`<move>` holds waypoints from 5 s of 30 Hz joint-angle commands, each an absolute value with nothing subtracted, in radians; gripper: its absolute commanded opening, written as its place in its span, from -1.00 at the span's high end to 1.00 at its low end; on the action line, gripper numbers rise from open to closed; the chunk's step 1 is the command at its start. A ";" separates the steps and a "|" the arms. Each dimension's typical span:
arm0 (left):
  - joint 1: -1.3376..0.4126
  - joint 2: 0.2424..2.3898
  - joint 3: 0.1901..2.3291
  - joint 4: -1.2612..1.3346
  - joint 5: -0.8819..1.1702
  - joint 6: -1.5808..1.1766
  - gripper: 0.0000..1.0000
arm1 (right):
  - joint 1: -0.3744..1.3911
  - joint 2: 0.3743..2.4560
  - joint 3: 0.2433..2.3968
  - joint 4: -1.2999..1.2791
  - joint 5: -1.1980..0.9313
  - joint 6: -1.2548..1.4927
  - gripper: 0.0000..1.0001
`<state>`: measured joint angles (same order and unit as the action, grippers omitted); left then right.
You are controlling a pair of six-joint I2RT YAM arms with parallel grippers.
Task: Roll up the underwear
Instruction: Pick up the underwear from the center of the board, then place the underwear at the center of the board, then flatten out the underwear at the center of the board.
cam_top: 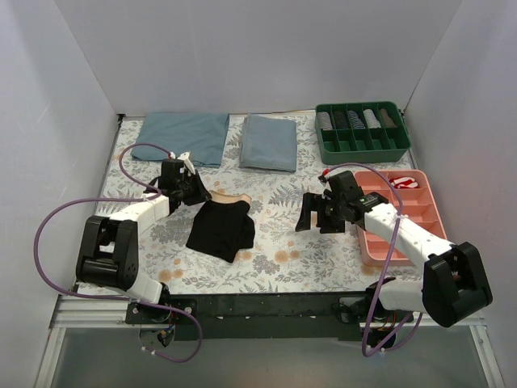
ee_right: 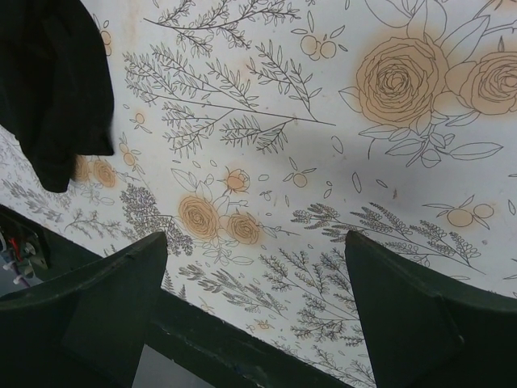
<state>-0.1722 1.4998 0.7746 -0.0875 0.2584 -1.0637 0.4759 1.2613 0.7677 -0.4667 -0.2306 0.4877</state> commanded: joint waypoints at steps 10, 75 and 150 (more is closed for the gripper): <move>-0.409 1.365 1.140 -0.322 0.449 -1.186 1.00 | 0.482 1.198 0.776 -0.457 -0.094 0.557 -0.97; -0.447 1.272 1.344 -0.783 0.253 -1.330 1.00 | 0.479 1.069 0.719 -0.520 0.052 0.598 -0.96; -0.318 1.815 1.166 -0.253 0.373 -0.776 -0.38 | 0.825 1.276 0.407 0.075 -0.282 1.158 -0.36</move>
<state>-0.3290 1.8603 1.1839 -0.3283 0.3370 -0.8116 0.8032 1.2678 0.4339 0.0181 -0.2691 1.1027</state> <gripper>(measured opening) 0.683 0.677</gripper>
